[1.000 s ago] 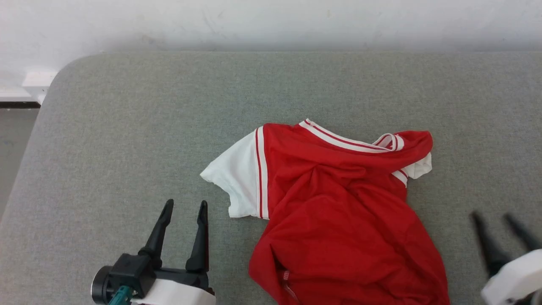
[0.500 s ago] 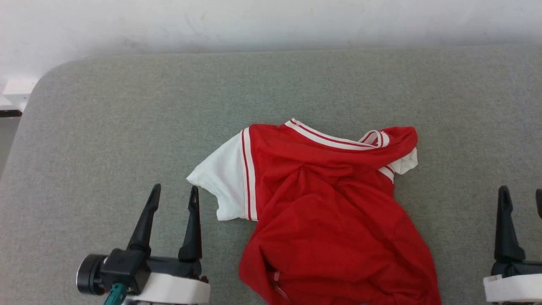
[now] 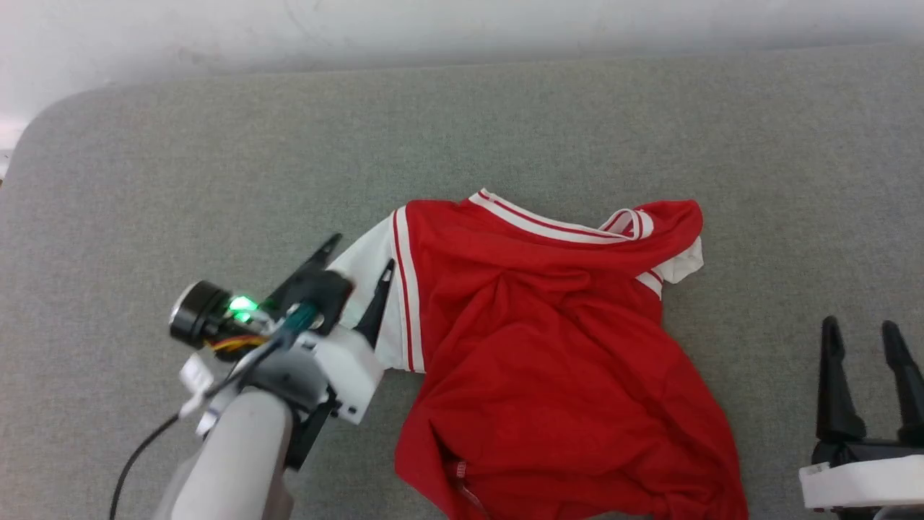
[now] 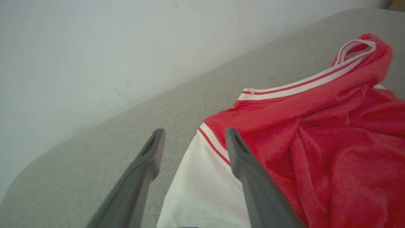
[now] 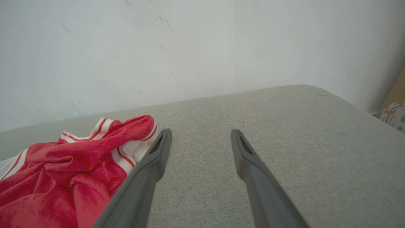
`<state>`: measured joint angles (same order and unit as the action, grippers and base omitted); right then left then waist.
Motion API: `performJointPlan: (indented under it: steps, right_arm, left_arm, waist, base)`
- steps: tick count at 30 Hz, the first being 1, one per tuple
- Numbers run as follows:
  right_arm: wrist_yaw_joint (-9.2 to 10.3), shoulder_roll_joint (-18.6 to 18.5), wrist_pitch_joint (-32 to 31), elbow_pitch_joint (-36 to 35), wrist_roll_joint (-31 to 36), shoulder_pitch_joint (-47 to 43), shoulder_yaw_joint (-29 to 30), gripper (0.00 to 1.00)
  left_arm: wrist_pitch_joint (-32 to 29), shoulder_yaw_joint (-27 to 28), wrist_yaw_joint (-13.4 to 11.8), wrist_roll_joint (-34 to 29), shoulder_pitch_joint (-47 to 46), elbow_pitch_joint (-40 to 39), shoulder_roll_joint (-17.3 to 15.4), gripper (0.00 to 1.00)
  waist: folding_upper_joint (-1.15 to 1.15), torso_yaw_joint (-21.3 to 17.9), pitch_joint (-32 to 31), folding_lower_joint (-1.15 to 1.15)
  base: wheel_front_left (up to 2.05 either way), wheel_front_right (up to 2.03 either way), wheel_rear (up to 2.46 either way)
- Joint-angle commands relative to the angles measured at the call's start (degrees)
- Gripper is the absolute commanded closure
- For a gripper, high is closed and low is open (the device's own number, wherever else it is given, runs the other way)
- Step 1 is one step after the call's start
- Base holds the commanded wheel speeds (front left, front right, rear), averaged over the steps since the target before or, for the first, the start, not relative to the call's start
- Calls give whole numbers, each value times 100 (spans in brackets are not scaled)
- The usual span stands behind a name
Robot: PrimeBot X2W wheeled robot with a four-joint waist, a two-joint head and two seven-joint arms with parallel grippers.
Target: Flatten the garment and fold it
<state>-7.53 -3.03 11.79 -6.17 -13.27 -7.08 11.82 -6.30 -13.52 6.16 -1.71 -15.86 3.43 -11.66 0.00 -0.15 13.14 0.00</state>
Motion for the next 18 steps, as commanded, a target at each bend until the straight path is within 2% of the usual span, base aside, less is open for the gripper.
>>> performJointPlan:
  steps: [1, 8, 14, 15, 16, 18]
  right_arm:
    - [4, 14, 2, 30, 1, 89, -43, 0]
    - [4, 15, -65, 51, -12, 171, -158, 0]
    - [4, 15, -130, 44, -13, 144, -156, 0]
    - [4, 15, -134, 37, -19, 144, -158, 0]
    - [4, 15, -139, 32, -25, 147, -160, 0]
    - [4, 15, -149, 25, -41, 164, -167, 0]
  left_arm:
    - [-239, -88, 50, 6, -175, 131, -19, 0]
    - [-2063, -135, -52, -165, -778, 1019, -107, 0]
    - [-2706, -223, 36, 124, -857, 1406, -73, 0]
    - [-2765, -279, 60, 198, -851, 1425, -82, 14]
    - [-2821, -317, 75, 276, -842, 1443, -85, 99]
    - [-2835, -387, 96, 436, -822, 1434, -89, 100]
  waist:
    - [0, -11, 64, 0]
    - [0, -124, 258, 0]
    - [0, -214, 352, 0]
    - [0, -223, 368, 0]
    - [0, -228, 383, 0]
    - [0, -227, 414, 0]
  base:
    - [0, 0, 0]
    - [0, 0, 0]
    - [0, 0, 0]
    - [0, 0, 0]
    - [0, 0, 0]
    - [0, 0, 0]
